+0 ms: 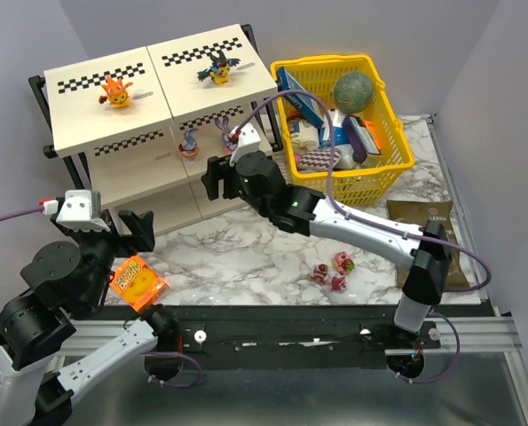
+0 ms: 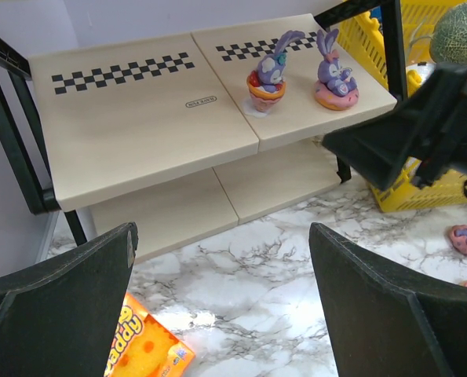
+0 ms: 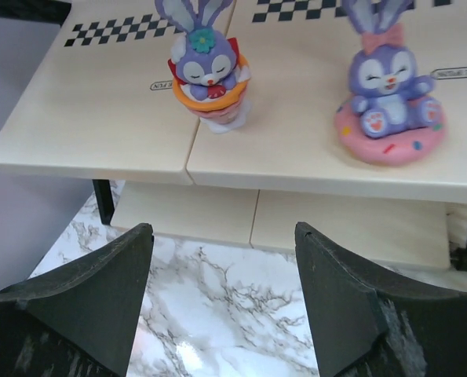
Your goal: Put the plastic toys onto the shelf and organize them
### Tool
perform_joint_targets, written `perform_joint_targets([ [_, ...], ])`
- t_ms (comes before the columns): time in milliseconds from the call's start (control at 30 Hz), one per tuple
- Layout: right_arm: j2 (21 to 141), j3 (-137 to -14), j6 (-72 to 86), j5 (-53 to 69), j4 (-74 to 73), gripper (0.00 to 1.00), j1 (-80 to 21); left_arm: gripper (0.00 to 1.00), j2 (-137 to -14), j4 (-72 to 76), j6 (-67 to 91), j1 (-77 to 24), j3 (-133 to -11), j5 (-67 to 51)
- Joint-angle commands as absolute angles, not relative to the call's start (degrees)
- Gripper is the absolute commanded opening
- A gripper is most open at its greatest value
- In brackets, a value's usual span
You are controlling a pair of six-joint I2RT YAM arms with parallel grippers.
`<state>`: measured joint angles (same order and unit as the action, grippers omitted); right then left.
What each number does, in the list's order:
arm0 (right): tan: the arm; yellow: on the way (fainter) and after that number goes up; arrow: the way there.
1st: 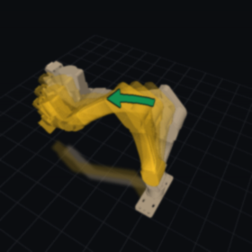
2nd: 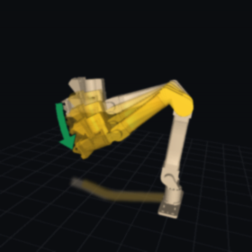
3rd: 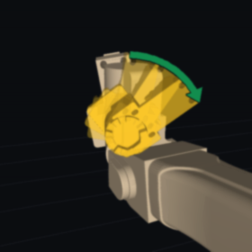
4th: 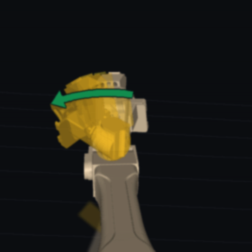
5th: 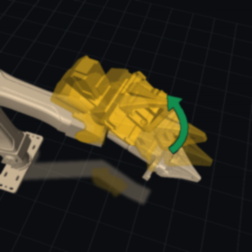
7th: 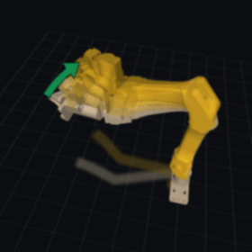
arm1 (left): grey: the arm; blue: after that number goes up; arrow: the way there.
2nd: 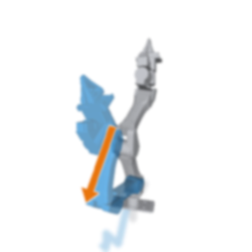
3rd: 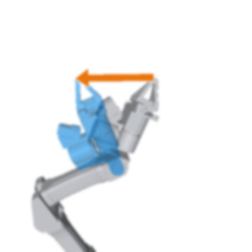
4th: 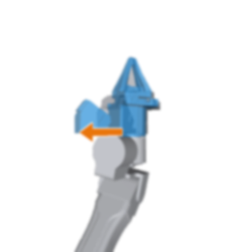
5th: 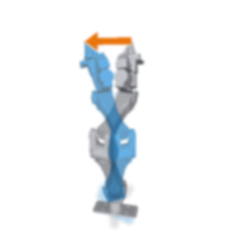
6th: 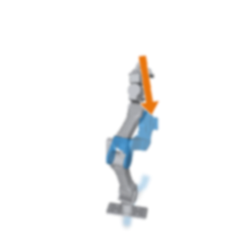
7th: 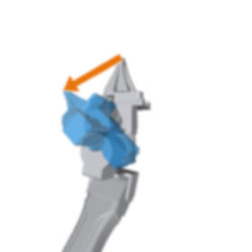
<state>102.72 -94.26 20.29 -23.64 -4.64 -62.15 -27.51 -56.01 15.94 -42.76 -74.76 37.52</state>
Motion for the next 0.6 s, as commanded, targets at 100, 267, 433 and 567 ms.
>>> perform_joint_targets([
  [100,89.6,-87.7,23.4,-30.8,-14.7,0.81,-61.9,0.99,-26.5,-56.1,17.1,-42.7,-76.0,35.8],
  [267,83.6,-91.3,38.2,-35.1,-35.1,0.8,-57.8,0.99,-26.7,-55.2,17.1,-42.8,-75.5,32.5],
  [433,79.6,-92.0,45.5,-38.8,-58.3,0.79,-55.1,0.99,-26.5,-53.1,17.0,-42.8,-73.7,29.6],
  [567,74.5,-83.3,52.6,-37.7,-62.0,0.79,-52.4,0.99,-26.9,-51.3,16.6,-42.7,-71.8,26.6],
])
